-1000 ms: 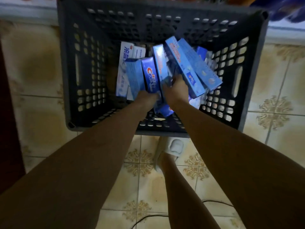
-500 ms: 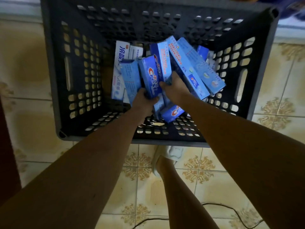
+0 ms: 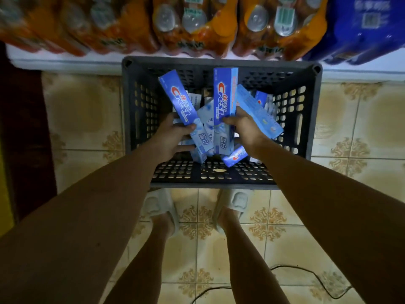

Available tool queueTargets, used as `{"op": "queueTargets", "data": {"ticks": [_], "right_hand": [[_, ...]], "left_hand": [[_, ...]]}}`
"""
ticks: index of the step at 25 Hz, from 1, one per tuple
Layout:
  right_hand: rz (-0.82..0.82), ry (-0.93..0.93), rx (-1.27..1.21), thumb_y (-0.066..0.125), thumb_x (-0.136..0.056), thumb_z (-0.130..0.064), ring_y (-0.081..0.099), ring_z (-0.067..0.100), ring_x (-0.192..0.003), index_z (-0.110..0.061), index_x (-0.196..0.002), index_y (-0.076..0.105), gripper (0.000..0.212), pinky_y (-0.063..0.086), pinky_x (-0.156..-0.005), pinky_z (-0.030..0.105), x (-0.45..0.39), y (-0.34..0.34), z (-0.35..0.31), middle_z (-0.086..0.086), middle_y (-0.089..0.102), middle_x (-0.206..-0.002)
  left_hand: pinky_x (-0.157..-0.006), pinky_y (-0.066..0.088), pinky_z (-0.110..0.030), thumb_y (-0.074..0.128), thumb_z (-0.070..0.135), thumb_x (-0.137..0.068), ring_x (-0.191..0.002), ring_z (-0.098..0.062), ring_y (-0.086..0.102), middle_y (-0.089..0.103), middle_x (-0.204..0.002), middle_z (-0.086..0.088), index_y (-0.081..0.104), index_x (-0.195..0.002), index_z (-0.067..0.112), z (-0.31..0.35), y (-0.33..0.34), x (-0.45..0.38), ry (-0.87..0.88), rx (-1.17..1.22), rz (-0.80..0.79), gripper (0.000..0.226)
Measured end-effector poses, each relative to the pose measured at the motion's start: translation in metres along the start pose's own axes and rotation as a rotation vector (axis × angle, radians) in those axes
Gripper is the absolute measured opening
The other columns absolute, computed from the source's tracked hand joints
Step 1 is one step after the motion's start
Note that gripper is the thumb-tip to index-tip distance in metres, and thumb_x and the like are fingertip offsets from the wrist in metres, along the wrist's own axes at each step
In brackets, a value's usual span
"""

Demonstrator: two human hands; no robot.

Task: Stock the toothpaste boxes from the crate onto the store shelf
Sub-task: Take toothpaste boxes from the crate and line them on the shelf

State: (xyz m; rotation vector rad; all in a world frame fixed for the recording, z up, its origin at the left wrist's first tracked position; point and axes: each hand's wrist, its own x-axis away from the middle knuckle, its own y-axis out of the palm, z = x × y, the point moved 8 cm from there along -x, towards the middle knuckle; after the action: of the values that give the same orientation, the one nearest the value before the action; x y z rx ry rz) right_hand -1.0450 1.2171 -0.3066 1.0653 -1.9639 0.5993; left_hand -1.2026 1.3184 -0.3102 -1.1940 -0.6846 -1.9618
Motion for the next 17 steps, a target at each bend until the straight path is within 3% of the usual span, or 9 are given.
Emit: {"op": "queueTargets", "data": {"ticks": [4, 7, 9, 13, 17], "right_hand": [[-0.078, 0.069, -0.098, 0.053, -0.092, -0.02, 0.061, 0.017, -0.08, -0.021, -0.114, 0.053, 0.022, 0.049, -0.074, 0.033, 0.036, 0.013, -0.021, 0.0, 0.064, -0.09], [-0.118, 0.06, -0.017, 0.063, -0.083, -0.032, 0.067, 0.025, -0.09, -0.019, -0.112, 0.059, 0.032, 0.054, -0.085, 0.044, 0.065, 0.022, -0.048, 0.007, 0.07, -0.102], [-0.132, -0.018, 0.139, 0.071, -0.085, -0.036, 0.067, 0.024, -0.099, -0.02, -0.115, 0.062, 0.035, 0.053, -0.092, 0.043, 0.092, 0.027, -0.079, 0.006, 0.069, -0.11], [-0.108, -0.103, 0.252, 0.081, -0.079, -0.026, 0.066, 0.011, -0.08, -0.02, -0.095, 0.066, 0.022, 0.052, -0.072, 0.025, 0.169, 0.027, -0.143, -0.004, 0.07, -0.089], [-0.091, -0.138, 0.289, 0.082, -0.078, -0.024, 0.064, 0.017, -0.083, -0.015, -0.111, 0.059, 0.041, 0.049, -0.068, 0.026, 0.276, 0.024, -0.206, 0.0, 0.067, -0.091]], "left_hand": [[-0.071, 0.061, -0.042, 0.065, 0.004, -0.091, -0.097, -0.027, 0.07, 0.065, -0.124, -0.011, 0.043, -0.134, 0.015, 0.014, -0.005, 0.037, -0.067, -0.018, -0.071, 0.05], [-0.064, 0.06, -0.038, 0.064, -0.003, -0.088, -0.092, -0.027, 0.073, 0.068, -0.122, -0.014, 0.047, -0.135, 0.011, 0.026, -0.003, 0.074, -0.106, -0.036, -0.171, 0.052], [-0.065, 0.06, -0.037, 0.062, -0.007, -0.087, -0.095, -0.025, 0.072, 0.07, -0.118, -0.012, 0.052, -0.131, 0.007, 0.043, -0.001, 0.108, -0.101, -0.063, -0.22, 0.048], [-0.073, 0.061, -0.044, 0.062, -0.008, -0.086, -0.109, -0.032, 0.067, 0.068, -0.122, -0.013, 0.053, -0.126, 0.006, 0.093, -0.004, 0.189, -0.042, -0.028, -0.238, 0.043], [-0.069, 0.061, -0.037, 0.063, -0.009, -0.086, -0.102, -0.028, 0.068, 0.067, -0.118, -0.016, 0.048, -0.133, -0.005, 0.161, -0.018, 0.293, 0.052, 0.061, -0.194, 0.05]]}}
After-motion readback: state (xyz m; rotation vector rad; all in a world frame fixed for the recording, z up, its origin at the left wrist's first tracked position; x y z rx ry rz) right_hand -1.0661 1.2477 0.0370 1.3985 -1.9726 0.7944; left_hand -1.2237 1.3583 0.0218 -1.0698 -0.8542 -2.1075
